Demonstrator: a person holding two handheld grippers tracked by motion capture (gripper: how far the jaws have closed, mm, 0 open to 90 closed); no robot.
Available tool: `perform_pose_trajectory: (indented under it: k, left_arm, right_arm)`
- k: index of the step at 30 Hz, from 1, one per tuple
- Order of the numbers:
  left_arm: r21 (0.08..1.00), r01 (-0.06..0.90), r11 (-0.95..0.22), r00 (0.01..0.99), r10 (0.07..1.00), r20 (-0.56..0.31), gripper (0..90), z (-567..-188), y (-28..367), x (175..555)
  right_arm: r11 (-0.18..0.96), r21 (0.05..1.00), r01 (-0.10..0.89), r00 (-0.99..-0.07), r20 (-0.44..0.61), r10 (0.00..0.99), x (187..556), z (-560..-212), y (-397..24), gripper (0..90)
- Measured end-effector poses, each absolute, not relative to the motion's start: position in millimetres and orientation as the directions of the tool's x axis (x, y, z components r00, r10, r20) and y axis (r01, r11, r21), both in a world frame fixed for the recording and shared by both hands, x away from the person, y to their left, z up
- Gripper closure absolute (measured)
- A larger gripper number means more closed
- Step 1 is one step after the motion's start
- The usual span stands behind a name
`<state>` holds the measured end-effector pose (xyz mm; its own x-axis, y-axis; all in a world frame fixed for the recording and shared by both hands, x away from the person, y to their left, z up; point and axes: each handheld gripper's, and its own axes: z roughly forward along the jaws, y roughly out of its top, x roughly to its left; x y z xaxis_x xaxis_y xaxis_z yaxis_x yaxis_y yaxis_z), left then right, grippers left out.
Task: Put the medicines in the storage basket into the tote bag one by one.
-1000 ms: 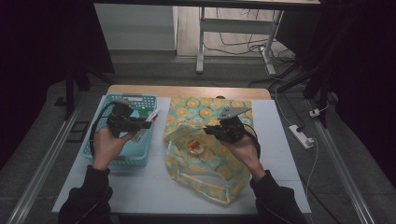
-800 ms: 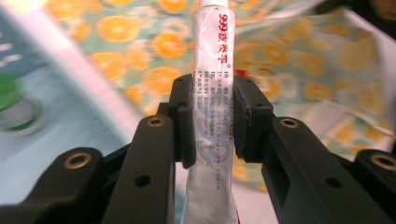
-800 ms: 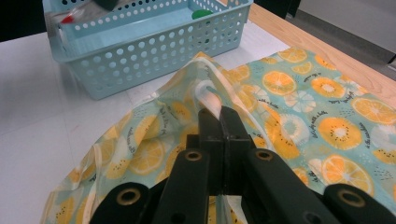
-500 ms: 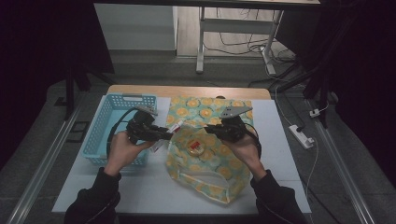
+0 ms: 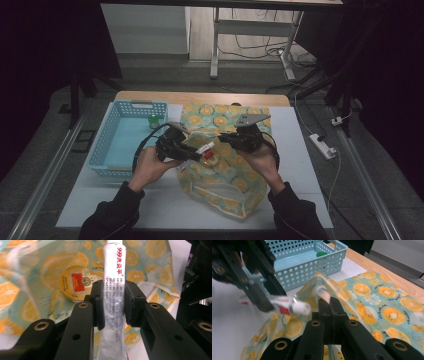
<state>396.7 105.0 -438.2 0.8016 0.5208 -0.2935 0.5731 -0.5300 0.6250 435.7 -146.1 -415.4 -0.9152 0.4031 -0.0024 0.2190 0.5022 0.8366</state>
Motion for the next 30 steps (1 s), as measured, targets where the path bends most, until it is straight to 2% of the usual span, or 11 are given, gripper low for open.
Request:
perform_pose_trajectory:
  k: [15, 30]
  left_arm:
    - [0.595, 0.582, -0.554, 0.791, 0.555, -0.257, 71.5, -461, 71, 416]
    - [0.606, 0.607, -0.514, 0.763, 0.591, -0.263, 71.4, -473, 58, 438]
  right_arm:
    - [0.505, 0.836, 0.214, -0.917, -0.007, 0.400, 434, -415, -144, 90.0]
    - [0.510, 0.833, 0.215, -0.919, -0.005, 0.394, 432, -415, -142, 90.0]
